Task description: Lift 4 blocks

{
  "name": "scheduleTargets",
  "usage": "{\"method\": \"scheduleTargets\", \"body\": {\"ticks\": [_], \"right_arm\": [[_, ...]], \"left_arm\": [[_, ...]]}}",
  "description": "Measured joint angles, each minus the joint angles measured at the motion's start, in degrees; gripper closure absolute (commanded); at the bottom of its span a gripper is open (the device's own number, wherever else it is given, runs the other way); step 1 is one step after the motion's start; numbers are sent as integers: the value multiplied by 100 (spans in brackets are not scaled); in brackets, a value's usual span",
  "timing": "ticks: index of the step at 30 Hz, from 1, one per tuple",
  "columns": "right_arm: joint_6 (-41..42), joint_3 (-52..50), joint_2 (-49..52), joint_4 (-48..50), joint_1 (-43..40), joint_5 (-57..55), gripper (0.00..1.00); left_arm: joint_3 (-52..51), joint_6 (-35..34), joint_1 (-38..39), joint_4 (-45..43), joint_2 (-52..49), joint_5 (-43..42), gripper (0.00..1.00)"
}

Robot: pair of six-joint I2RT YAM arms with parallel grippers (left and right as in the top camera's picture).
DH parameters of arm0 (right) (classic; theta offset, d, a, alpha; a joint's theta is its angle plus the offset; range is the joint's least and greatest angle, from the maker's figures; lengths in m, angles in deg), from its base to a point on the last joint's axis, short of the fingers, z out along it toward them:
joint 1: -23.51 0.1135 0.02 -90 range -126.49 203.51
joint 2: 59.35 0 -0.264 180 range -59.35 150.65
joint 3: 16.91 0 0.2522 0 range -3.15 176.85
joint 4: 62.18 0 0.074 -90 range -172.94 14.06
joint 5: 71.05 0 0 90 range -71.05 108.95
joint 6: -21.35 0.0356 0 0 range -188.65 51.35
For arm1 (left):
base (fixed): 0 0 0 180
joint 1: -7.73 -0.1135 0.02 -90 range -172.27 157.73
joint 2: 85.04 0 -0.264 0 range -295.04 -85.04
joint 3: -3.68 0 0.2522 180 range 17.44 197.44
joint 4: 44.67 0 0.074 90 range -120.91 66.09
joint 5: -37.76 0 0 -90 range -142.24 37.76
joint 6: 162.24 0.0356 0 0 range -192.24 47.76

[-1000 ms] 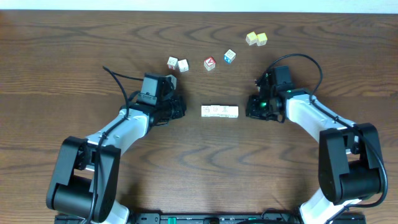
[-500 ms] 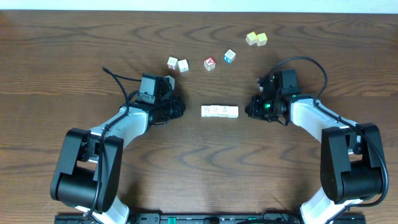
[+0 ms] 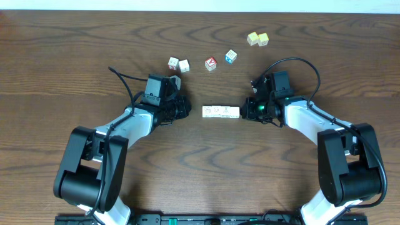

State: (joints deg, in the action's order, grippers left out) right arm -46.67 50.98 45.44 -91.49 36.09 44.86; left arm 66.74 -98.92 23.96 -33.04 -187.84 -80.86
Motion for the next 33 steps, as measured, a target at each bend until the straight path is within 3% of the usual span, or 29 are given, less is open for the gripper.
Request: {"method": "scheduleTargets", "body": {"ticks": [33], "right_arm": [[107, 0, 0, 0, 9, -24, 99]], "left_arm": [[0, -354, 396, -452, -363, -212, 93]]}}
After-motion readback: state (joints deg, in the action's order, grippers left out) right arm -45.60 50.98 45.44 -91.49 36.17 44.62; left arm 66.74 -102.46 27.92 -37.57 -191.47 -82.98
